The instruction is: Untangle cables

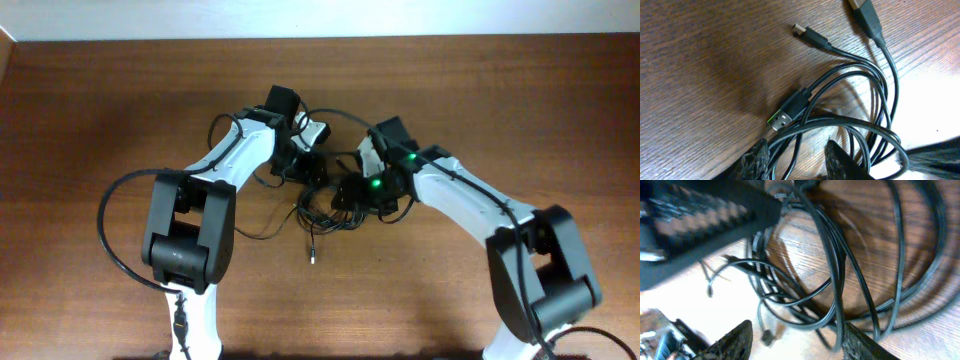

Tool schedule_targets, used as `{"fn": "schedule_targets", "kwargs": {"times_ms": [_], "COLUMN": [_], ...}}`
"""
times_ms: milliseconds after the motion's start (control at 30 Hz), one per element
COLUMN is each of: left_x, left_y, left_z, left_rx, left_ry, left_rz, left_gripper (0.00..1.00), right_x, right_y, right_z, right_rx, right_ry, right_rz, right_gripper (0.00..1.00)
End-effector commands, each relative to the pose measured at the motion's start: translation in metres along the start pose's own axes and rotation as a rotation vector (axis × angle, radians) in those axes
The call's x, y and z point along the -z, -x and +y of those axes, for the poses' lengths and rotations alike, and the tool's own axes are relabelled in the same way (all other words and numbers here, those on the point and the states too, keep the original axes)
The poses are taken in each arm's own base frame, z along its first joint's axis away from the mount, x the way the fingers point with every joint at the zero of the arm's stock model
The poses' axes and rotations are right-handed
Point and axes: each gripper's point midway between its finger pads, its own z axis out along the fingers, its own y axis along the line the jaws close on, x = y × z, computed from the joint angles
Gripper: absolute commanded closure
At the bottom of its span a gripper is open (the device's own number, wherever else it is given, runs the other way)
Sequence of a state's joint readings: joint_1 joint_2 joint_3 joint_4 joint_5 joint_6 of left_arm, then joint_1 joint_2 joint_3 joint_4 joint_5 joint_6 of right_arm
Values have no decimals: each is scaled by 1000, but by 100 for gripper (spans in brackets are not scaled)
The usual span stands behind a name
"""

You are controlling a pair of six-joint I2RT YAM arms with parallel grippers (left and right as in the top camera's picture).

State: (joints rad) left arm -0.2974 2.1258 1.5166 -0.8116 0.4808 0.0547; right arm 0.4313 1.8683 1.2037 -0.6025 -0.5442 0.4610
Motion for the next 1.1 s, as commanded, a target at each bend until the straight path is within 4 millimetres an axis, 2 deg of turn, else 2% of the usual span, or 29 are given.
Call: {"fn": "schedule_targets", "kwargs": {"times_ms": [0, 33, 133, 233, 267, 333, 367, 400, 433, 500, 600, 667, 700, 733, 800, 833, 867, 900, 1000, 1067], "left_x": [-2, -1, -2, -3, -6, -7, -7, -7, -7, -7, -7, -7, -7, -7, -6, -5, -3, 3, 11, 19], "left_y": [-3, -6, -14, -20, -20, -20, -20, -18, -18, -18, -18, -17, -18, -18, -18, -17, -17, -16, -14, -10], "left_z": [2, 4, 11, 25, 19, 22, 22, 22, 22, 22, 22, 22, 22, 22, 23, 23, 23, 26, 14, 6], "left_rx": [24, 30, 39, 60, 39, 21, 15, 12, 11, 11, 11, 11, 11, 12, 18, 25, 31, 50, 66, 62], "left_ry": [18, 29, 86, 231, 235, 285, 299, 298, 298, 298, 298, 298, 297, 298, 295, 279, 270, 263, 73, -61], "left_rz": [23, 36, 68, 95, 100, 103, 102, 95, 94, 93, 93, 92, 93, 93, 94, 91, 91, 93, 80, 55], "left_gripper": [60, 62, 63, 68, 71, 80, 88, 99, 100, 100, 100, 100, 85, 83, 84, 83, 83, 85, 82, 70], "right_x": [22, 23, 16, 8, 5, -1, -6, -14, -19, -28, -42, -44, -39, -38, -41, -44, -46, -46, -42, -36], "right_y": [11, 8, 1, -4, -6, -12, -16, -22, -27, -33, -33, -31, -24, -22, -16, -13, -10, -9, -8, -6], "right_z": [-13, -18, -17, -21, -24, -27, -27, -25, -25, -30, -32, -42, -58, -59, -46, -34, -12, 0, 3, 3], "right_rx": [-76, -86, -98, -213, -270, -344, -360, -363, -371, -407, -397, -389, -350, -314, -184, -105, 3, 35, 20, 19], "right_ry": [-85, -111, -116, -115, -113, -114, -113, -110, -117, -163, -171, -208, -293, -304, -250, -192, -86, -20, 38, 83], "right_rz": [-62, -56, -28, -29, -35, -32, -29, -25, -22, -56, -123, -163, -227, -232, -222, -210, -193, -180, -157, -142], "right_gripper": [43, 43, 43, 43, 44, 58, 66, 69, 70, 73, 85, 86, 93, 96, 96, 96, 95, 93, 85, 69]}}
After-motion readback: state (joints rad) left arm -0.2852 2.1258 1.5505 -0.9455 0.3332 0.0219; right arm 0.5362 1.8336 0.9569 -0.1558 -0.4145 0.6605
